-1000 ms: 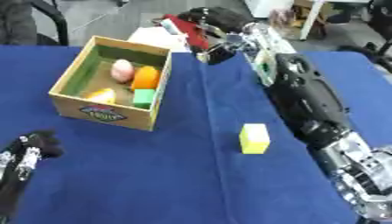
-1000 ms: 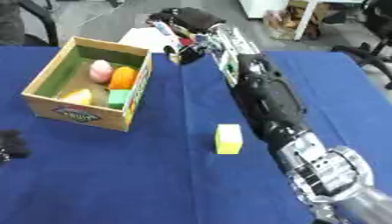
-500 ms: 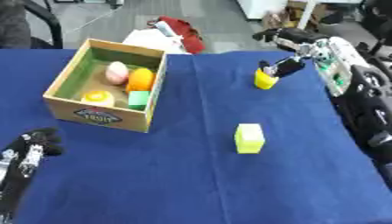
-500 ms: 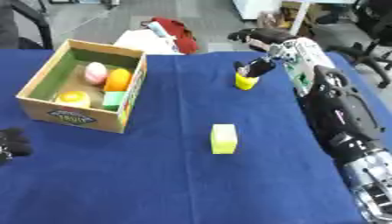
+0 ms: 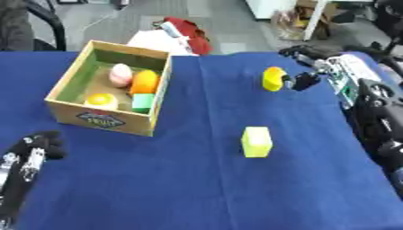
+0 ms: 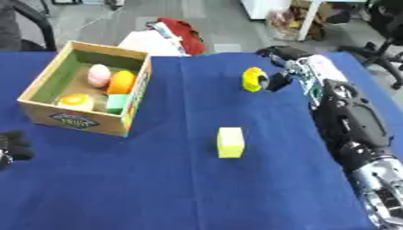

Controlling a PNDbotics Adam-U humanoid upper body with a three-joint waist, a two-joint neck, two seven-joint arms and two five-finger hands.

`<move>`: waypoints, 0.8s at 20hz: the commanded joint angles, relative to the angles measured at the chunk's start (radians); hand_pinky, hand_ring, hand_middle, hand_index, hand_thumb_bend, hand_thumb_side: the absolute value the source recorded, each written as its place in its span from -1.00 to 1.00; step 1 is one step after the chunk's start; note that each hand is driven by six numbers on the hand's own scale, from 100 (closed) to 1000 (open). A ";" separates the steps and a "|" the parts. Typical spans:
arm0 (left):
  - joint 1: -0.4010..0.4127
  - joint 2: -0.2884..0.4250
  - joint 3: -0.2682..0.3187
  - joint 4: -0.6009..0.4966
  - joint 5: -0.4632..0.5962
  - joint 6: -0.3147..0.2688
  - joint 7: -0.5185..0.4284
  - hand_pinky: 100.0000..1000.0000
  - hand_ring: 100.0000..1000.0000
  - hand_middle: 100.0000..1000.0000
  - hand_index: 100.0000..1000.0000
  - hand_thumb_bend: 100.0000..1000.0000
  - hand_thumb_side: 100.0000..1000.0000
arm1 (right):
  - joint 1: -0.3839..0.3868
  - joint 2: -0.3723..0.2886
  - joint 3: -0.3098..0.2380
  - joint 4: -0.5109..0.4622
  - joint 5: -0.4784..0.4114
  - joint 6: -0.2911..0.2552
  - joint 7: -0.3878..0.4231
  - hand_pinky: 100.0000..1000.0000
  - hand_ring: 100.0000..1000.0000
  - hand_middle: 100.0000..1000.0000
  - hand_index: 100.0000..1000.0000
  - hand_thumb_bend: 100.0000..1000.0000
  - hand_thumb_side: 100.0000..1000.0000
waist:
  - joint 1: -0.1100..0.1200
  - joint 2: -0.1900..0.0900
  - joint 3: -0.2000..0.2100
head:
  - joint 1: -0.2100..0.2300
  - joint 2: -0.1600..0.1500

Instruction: Pick up objects on the table and place them in the box.

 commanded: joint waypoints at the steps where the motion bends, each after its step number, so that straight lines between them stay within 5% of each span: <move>1: -0.010 0.018 0.006 -0.017 -0.001 -0.001 0.003 0.27 0.08 0.09 0.46 -1.00 0.45 | -0.032 0.000 -0.008 0.034 0.037 0.008 -0.033 0.69 0.80 0.79 0.97 -1.00 -0.65 | 0.016 -0.021 0.001 | 0.000 -0.003; 5: -0.014 0.017 0.004 -0.018 -0.001 -0.001 0.001 0.27 0.08 0.09 0.46 -1.00 0.45 | -0.053 0.025 -0.016 0.082 0.095 0.048 -0.074 0.68 0.80 0.79 0.93 -1.00 -0.75 | 0.017 -0.018 0.006 | -0.002 -0.007; 16: -0.016 0.019 0.003 -0.018 0.000 -0.001 0.000 0.27 0.08 0.09 0.46 -1.00 0.46 | -0.072 0.058 -0.028 0.187 0.341 0.221 -0.238 0.60 0.78 0.73 0.71 -1.00 -0.59 | 0.015 -0.010 0.021 | -0.007 -0.011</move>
